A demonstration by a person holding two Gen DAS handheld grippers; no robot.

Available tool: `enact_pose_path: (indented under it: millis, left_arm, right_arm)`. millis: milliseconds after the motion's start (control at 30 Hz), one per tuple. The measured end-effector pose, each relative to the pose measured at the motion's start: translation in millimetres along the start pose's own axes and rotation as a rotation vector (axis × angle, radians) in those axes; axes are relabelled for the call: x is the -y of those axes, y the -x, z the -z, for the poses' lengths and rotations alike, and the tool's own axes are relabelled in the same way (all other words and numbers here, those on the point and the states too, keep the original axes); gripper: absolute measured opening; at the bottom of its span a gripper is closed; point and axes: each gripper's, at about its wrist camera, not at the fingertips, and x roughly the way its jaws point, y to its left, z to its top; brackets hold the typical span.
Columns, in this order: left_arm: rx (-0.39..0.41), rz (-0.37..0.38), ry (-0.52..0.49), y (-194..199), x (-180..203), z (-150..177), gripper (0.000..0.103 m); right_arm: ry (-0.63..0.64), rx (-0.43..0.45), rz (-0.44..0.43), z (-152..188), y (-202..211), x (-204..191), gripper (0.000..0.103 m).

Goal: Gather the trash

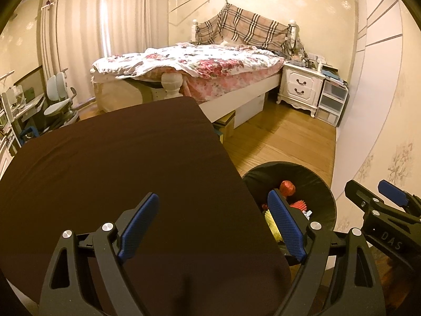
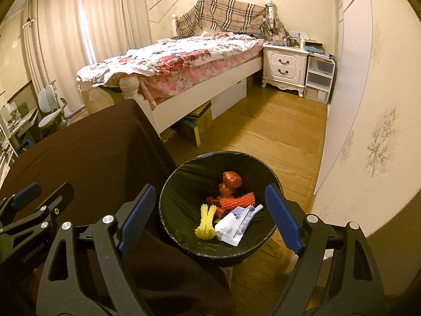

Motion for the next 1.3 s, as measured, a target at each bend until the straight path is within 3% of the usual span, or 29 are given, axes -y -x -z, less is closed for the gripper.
enact_pose_path:
  millis: [1300]
  left_arm:
    - [0.006,0.000,0.019,7,-14,3,0.084]
  right_arm:
    - [0.027,0.010,-0.008,3,8,-15,0.083]
